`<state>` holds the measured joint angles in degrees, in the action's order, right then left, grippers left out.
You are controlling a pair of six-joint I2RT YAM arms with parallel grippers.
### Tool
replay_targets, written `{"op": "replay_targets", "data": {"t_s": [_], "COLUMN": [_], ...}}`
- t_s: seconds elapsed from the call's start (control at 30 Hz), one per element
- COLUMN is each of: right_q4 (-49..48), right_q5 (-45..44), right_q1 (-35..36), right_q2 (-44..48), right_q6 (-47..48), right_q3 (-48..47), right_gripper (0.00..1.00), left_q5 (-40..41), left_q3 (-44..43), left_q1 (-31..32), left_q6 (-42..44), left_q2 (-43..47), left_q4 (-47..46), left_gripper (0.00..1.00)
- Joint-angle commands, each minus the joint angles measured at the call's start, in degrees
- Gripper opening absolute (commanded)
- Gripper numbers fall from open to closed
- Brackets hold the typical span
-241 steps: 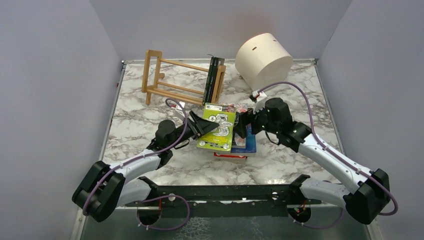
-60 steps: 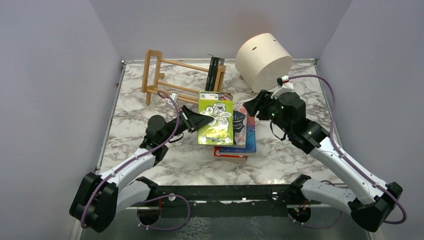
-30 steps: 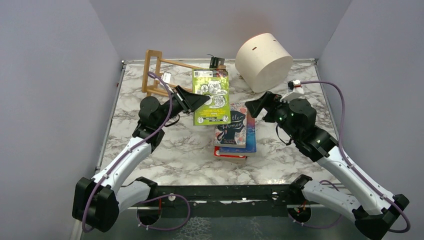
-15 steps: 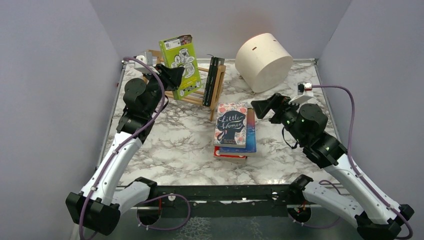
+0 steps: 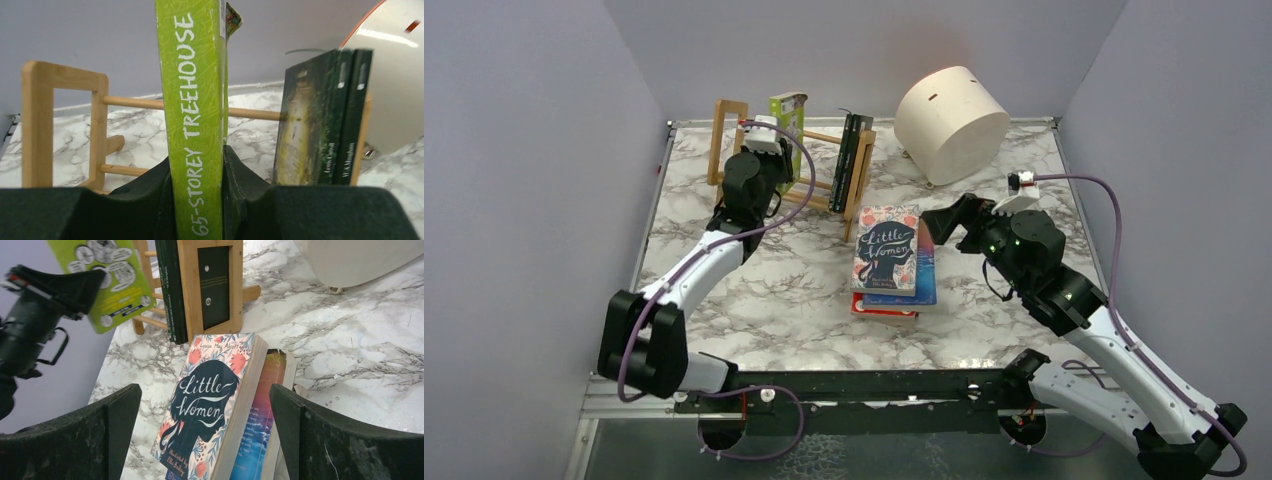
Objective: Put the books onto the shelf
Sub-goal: Place the book on the shelf.
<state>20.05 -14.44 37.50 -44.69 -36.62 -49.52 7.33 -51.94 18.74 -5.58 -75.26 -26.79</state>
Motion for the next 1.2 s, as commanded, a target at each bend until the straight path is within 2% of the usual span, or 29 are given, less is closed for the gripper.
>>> {"op": "replay_targets", "data": {"t_s": [0.0, 0.27, 0.53, 1.17], "right_q4": [-1.38, -1.69, -1.97, -3.64], "right_q5": [1.06, 1.34, 1.94, 3.0], "right_q1": [-0.14, -0.14, -0.16, -0.19], "right_q2": [0.48, 0.23, 0.04, -0.74], "right_q6": [-0.5, -1.15, -1.69, -2.17], "right_q3": [0.86, 1.18, 1.7, 2.87], "right_gripper": [0.99, 0.99, 0.99, 0.98], "left_q5": [-1.75, -10.33, -16.26, -10.73], "left_q3": [-4.19, -7.45, -12.79, -13.15], "left_q1": [-1.72, -3.4, -3.48, 0.78], "left_q6": [2.81, -2.78, -5.66, -7.32], "left_q2": [-6.22, -11.62, -15.47, -18.56], "left_q4": [-10.82, -9.75, -2.6, 1.55], "left_gripper": [0.0, 0.0, 0.0, 0.0]}}
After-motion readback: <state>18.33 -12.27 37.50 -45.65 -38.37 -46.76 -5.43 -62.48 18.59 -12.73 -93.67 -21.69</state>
